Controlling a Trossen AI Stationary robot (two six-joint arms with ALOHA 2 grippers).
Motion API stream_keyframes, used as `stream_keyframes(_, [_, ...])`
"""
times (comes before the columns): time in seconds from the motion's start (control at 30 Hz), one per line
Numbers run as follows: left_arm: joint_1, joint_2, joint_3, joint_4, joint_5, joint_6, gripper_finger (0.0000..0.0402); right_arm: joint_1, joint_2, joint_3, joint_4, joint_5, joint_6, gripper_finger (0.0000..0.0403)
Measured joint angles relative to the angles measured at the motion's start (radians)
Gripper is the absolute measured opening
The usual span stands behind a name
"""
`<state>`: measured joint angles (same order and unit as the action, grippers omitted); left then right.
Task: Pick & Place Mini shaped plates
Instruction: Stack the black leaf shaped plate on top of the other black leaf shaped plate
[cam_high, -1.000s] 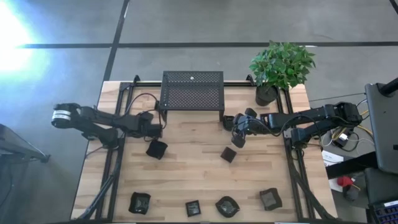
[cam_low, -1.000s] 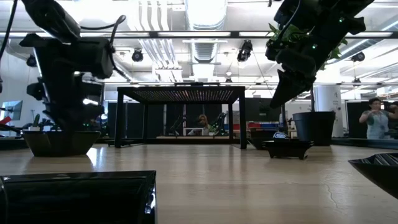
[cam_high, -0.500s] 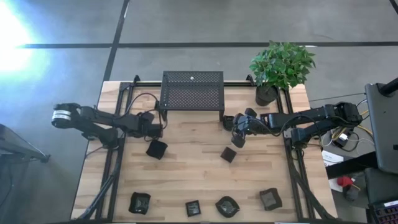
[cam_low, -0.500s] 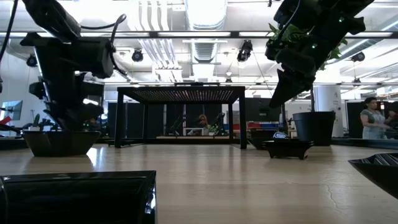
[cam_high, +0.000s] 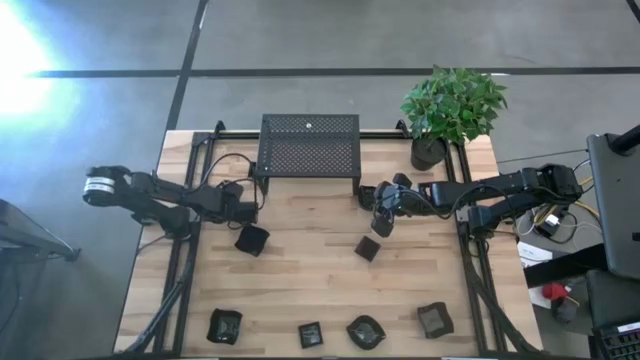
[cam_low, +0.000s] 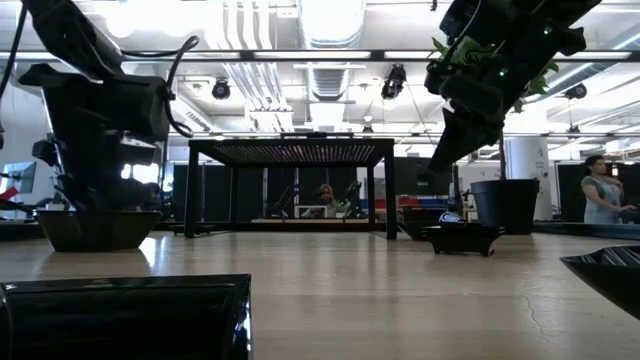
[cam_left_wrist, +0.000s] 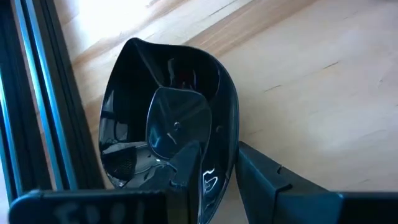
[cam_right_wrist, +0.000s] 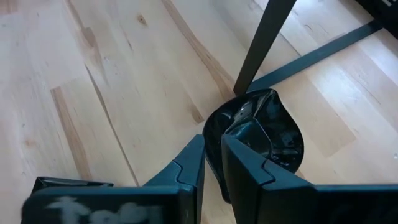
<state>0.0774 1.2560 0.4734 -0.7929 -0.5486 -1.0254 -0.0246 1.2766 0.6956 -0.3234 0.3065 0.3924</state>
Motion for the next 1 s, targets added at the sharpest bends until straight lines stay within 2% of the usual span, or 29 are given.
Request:
stream_keyframes(0.13, [0.0, 0.0, -0.005, 0.0, 0.009, 0.006, 0.0071, 0.0, 0.0, 0.0, 0.002, 0.0, 0.0, 0.0054])
stream_keyframes(0.3, [0.0, 0.0, -0.005, -0.001, 0.01, 0.056, 0.0008, 0.0, 0.0, 0.0, 0.019, 0.0, 0.0, 0.0054])
stream_keyframes(0.63, [0.0, 0.0, 0.017, -0.002, 0.015, 0.113, 0.0001, 0.0, 0.0, 0.0, 0.02, 0.0, 0.0, 0.0054])
stream_keyframes(1.0, [-0.01, 0.0, 0.12, -0.08, 0.009, 0.141, 0.0, 0.0, 0.0, 0.0, 0.023, 0.0, 0.0, 0.0054])
